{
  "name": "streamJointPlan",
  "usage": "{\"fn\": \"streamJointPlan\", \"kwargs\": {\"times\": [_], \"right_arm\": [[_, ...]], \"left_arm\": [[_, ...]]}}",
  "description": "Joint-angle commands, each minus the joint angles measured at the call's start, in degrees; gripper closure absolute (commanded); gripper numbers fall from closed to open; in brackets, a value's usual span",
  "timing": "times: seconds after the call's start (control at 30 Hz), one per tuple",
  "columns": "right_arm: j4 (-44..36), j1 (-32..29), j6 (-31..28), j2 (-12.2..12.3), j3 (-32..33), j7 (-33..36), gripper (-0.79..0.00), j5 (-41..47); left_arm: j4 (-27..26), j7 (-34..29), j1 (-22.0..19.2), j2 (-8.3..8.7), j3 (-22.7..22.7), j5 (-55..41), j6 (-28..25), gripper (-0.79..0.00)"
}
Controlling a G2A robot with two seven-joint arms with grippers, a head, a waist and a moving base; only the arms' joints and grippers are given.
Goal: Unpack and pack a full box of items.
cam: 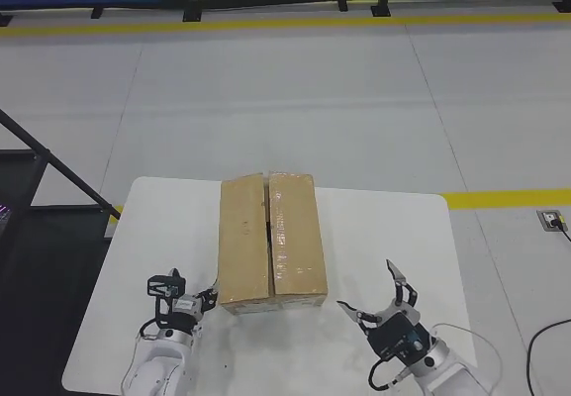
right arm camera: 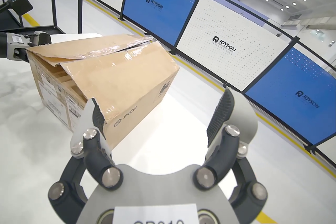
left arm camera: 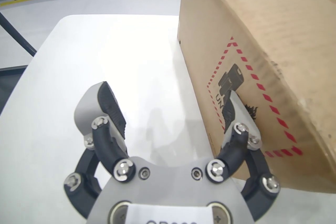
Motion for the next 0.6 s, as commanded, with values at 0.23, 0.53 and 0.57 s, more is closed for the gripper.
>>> {"fn": "streamJointPlan", "kwargs": {"times": [0.23, 0.53, 0.57], "right_arm": [[0.2, 0.59, -1.02, 0.0, -0.14, 1.15, -0.785, 0.06], [-0.02, 0.44, -0.81, -0.02, -0.2, 1.03, -0.785, 0.12], [-0.08, 0.3, -0.83, -0.01, -0.19, 0.85, -0.785, 0.07]], "left_arm": [[-0.03, 0.03, 0.05, -0.01, -0.05, 0.01, 0.21, -0.785], [-0.37, 0.79, 1.29, -0.13, 0.99, 2.11, -1.57, -0.785], [-0.37, 1.07, 1.39, -0.18, 1.29, 2.57, -1.69, -0.785]]}}
